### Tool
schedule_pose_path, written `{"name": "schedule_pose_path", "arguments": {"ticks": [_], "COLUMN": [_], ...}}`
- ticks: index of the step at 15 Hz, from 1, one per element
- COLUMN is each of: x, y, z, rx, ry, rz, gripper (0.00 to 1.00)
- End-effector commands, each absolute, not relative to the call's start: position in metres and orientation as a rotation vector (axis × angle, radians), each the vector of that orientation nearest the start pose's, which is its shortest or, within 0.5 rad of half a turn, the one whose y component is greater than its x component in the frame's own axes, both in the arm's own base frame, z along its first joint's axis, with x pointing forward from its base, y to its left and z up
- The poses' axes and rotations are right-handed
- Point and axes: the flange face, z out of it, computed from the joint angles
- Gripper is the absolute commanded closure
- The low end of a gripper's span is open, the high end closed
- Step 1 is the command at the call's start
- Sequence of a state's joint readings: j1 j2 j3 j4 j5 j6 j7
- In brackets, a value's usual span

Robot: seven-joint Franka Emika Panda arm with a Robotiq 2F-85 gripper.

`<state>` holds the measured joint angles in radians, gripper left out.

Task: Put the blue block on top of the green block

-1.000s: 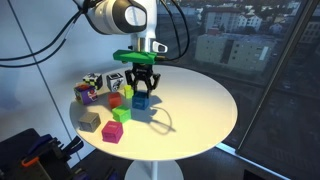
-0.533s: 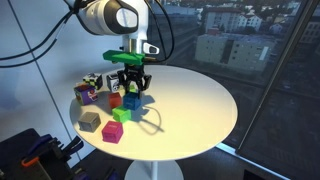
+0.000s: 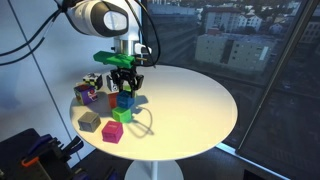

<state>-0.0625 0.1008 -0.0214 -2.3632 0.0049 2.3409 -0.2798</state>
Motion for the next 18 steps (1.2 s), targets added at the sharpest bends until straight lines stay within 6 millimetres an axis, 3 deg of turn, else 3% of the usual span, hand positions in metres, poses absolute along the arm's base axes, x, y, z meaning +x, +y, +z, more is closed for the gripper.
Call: {"name": "schedule_pose_path", "arguments": {"ticks": [1,18], "x": [0.479,0.466], "y": [-0.035,-0.029], "z": [0.279,0.273], "rx": [-3.092,-3.157], "ry": [-0.284,-0.274], "rz": [0.120,0.164], "gripper": [0.67,0.67]}}
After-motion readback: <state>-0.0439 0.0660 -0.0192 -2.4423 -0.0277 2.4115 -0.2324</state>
